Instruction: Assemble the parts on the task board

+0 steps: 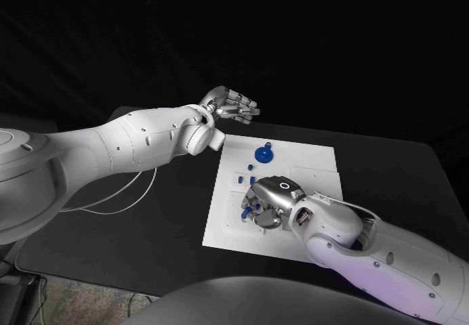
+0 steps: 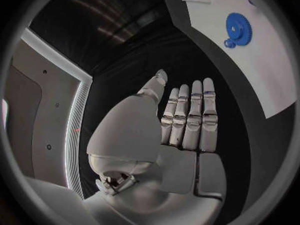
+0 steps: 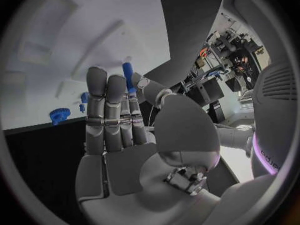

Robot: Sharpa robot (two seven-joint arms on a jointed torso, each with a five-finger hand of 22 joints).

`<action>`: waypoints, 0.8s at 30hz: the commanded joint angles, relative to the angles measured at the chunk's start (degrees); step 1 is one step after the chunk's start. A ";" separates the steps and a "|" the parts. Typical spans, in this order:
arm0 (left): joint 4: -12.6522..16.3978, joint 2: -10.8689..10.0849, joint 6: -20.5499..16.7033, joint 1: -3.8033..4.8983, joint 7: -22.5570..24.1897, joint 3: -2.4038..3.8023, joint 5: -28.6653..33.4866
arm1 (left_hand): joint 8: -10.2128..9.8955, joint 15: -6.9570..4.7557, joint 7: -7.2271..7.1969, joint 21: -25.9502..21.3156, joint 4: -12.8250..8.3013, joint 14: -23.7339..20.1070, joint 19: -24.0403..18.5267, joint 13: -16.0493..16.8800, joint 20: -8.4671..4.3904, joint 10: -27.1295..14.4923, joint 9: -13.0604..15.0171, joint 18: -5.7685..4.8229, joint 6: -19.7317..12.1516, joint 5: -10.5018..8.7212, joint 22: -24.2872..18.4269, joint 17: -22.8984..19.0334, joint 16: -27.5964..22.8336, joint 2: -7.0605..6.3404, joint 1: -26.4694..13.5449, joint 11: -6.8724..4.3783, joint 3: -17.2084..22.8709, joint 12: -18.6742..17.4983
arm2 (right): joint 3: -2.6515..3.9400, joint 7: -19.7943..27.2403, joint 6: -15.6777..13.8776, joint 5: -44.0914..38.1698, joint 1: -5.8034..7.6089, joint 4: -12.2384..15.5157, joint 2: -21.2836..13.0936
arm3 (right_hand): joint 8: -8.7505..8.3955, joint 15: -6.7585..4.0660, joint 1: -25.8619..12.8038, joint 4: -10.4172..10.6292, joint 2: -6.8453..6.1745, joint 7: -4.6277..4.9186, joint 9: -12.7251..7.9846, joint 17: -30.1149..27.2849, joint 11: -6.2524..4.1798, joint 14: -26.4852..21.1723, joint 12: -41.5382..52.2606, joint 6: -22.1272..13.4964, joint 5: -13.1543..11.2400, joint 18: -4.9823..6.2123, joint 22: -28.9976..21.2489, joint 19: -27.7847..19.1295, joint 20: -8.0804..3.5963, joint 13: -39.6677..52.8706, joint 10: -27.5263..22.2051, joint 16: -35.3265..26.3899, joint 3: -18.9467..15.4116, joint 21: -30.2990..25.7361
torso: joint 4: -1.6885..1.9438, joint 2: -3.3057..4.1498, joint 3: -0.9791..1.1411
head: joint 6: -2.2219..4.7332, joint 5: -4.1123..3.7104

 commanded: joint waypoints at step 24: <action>0.05 0.10 0.71 0.02 0.30 0.03 0.36 | -0.16 -0.14 -0.13 0.26 0.22 -0.45 -0.13 0.06 0.29 -0.23 0.05 0.06 0.06 -0.13 -0.22 -0.04 -0.24 0.60 -0.18 -0.03 -0.33 0.00 | -0.59 0.20 3.00 -1.76 -0.05 -0.28 -0.05 | 0.23 -0.29 -0.08 -0.29 0.58 -0.22 2.61 -0.06 -0.05 -0.12 0.37 0.55 0.12 0.90 0.15 2.02 -0.31 0.09 0.33 -0.29 0.00 -0.42 | -0.03 -0.02 0.03 | 0.00 0.25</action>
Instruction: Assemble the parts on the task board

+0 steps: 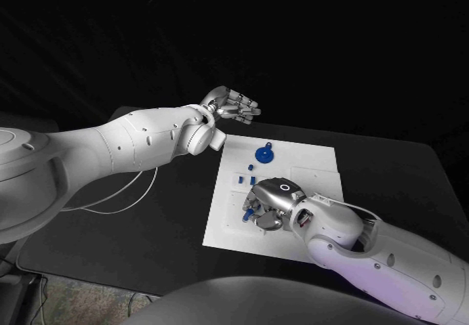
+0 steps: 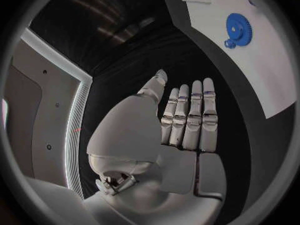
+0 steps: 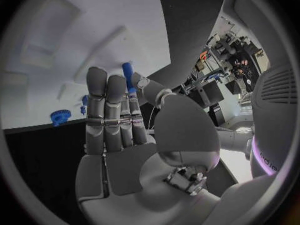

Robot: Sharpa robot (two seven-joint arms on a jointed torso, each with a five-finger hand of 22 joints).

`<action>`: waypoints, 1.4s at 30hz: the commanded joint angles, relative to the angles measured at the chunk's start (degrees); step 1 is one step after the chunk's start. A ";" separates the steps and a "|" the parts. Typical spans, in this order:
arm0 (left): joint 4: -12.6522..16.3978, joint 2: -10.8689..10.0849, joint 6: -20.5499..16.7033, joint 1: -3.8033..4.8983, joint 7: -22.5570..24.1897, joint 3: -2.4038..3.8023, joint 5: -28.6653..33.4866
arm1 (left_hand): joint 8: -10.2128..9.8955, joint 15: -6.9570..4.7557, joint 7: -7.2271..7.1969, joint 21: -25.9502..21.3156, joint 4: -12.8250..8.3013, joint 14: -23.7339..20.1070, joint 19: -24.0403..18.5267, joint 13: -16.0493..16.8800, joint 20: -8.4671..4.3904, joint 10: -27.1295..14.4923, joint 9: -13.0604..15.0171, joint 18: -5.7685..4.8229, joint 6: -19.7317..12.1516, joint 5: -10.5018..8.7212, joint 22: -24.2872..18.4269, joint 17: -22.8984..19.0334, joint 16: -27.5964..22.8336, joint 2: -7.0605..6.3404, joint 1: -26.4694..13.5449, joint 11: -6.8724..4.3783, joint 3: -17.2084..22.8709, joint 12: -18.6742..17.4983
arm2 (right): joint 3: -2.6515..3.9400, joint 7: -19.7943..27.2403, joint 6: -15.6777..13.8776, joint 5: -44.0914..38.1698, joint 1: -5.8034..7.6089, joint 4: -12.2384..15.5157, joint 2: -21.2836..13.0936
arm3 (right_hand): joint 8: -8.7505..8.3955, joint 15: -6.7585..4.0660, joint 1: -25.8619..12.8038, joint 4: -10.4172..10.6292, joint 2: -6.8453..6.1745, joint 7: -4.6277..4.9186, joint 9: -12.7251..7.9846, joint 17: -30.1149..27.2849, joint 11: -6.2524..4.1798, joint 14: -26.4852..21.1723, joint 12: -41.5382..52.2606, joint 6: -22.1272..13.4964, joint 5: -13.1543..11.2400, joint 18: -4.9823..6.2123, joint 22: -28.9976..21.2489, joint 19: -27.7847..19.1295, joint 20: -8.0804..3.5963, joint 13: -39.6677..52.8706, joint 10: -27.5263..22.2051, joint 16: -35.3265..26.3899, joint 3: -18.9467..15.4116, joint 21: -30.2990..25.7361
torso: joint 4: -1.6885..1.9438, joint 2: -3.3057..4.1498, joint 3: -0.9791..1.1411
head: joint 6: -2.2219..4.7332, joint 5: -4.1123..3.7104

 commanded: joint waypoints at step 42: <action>-0.01 0.12 1.11 0.01 0.08 0.04 0.35 | -0.15 -0.10 -0.12 0.26 0.17 -0.54 -0.18 0.06 0.34 -0.32 0.05 0.07 0.00 -0.16 -0.19 -0.04 -0.24 0.73 -0.22 -0.01 -0.33 0.01 | -1.69 -0.05 0.41 -2.27 -0.34 -0.95 0.83 | 0.20 -0.41 -0.30 -0.52 0.72 -0.17 2.66 -0.18 -0.08 -0.17 0.14 0.63 0.12 0.95 0.19 2.04 -0.46 0.04 0.49 -0.40 0.31 -0.55 | -0.02 0.01 -0.01 | 0.00 0.39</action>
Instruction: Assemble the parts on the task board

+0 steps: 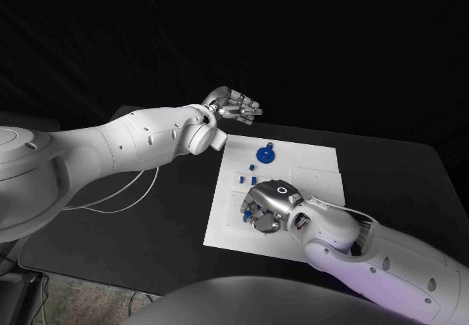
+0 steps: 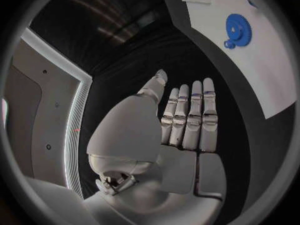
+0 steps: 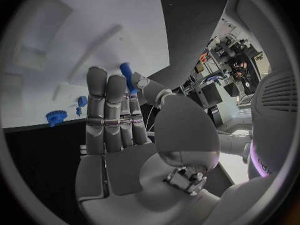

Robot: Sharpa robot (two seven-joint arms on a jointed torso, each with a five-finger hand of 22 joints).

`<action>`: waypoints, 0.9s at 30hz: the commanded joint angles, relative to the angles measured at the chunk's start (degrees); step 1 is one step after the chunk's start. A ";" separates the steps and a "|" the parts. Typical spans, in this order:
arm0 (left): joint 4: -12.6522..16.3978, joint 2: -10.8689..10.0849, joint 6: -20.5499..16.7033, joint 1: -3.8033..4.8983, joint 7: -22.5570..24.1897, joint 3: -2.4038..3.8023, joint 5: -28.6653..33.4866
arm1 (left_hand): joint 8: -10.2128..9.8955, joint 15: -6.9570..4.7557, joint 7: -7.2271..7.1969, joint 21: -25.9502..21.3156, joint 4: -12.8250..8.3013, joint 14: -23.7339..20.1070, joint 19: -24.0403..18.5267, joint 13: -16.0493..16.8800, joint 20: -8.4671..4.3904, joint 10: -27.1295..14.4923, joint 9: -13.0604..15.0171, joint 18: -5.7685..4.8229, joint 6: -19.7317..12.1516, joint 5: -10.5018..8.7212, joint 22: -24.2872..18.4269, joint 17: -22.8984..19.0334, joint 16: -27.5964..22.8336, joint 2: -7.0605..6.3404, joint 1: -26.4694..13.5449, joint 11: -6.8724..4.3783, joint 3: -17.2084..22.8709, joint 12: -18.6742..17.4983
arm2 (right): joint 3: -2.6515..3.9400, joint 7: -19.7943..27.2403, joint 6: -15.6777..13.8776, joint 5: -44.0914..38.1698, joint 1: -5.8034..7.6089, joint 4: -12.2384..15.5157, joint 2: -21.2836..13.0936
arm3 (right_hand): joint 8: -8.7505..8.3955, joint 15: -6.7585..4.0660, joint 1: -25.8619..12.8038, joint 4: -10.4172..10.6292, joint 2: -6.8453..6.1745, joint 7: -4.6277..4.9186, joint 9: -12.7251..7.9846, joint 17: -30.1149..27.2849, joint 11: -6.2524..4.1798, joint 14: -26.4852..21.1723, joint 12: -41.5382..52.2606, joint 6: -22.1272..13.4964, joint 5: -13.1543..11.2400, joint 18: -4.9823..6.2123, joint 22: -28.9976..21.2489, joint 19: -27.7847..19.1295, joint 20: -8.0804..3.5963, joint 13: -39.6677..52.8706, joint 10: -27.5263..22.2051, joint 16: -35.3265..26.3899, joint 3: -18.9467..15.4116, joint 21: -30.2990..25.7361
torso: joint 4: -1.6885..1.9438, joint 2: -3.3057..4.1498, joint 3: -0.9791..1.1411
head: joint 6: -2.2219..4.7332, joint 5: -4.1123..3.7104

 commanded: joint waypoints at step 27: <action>-0.03 -0.05 0.75 -0.04 0.29 0.04 0.34 | -0.15 0.10 -0.12 0.28 0.05 -0.29 -0.13 0.06 0.33 -0.29 0.05 0.08 0.01 -0.17 -0.08 -0.03 -0.24 0.47 0.06 -0.01 -0.21 0.00 | -0.36 -0.66 2.27 -1.35 -0.48 -0.13 -0.50 | 0.20 -0.35 -0.39 -0.23 0.21 0.03 1.87 -0.10 -0.01 0.00 0.23 0.71 1.15 0.95 0.39 2.16 -0.46 0.06 0.63 -0.42 0.91 0.07 | -0.03 -0.03 0.01 | 0.00 0.24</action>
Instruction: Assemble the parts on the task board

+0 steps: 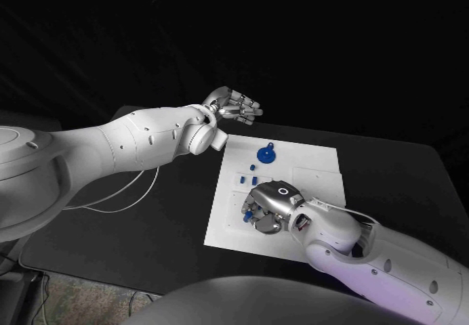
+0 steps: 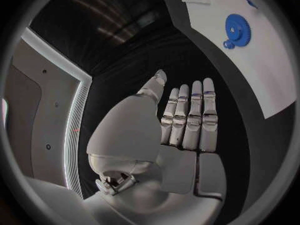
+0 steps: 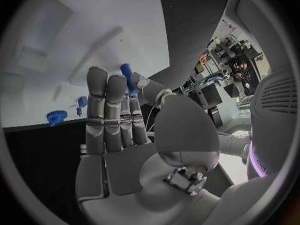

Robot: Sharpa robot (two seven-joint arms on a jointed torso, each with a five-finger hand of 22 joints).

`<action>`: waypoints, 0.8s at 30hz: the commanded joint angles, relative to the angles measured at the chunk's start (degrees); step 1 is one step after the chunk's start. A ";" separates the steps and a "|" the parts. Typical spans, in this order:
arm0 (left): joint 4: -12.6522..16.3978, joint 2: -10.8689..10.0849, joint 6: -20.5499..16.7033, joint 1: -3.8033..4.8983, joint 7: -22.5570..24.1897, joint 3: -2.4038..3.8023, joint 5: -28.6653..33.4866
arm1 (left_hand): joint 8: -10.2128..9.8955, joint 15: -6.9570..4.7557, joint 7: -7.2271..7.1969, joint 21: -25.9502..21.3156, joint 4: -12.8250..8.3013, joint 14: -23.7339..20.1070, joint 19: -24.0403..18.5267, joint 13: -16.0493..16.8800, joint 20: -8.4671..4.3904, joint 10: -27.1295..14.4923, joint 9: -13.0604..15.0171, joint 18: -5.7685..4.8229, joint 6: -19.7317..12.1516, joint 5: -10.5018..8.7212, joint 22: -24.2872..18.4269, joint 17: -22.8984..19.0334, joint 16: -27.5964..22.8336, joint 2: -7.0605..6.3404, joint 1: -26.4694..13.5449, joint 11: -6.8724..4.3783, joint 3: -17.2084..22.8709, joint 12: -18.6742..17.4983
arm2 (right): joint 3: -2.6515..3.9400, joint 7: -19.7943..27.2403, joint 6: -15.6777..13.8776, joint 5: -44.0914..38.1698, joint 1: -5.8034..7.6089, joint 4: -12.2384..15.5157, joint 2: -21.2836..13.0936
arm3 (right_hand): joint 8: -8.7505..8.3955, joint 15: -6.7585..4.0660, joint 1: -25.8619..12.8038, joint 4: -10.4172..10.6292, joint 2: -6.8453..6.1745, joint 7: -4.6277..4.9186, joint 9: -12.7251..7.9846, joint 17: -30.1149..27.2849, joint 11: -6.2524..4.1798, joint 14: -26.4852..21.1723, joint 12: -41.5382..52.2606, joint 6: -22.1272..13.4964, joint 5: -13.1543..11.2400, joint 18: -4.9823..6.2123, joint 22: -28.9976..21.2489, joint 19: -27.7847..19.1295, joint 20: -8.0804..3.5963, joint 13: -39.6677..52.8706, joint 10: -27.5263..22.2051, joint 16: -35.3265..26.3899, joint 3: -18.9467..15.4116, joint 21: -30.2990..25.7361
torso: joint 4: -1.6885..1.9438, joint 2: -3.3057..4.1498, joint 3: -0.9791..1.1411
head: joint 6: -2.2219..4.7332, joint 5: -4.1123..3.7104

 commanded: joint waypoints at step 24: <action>-0.09 0.08 0.71 -0.03 0.29 0.04 0.34 | -0.15 0.09 -0.12 0.28 0.06 -0.29 -0.13 0.06 0.33 -0.29 0.05 0.09 0.00 -0.17 -0.09 -0.03 -0.24 0.48 0.05 -0.01 -0.21 0.00 | -0.30 -0.79 2.28 -0.84 -0.38 -0.64 0.02 | 0.19 -0.32 -0.54 -0.05 0.10 0.21 1.93 -0.06 -0.07 0.05 0.10 0.49 0.32 0.94 0.01 1.85 -0.41 0.08 0.16 -0.24 0.43 -0.41 | 0.01 0.00 -0.05 | 0.00 0.06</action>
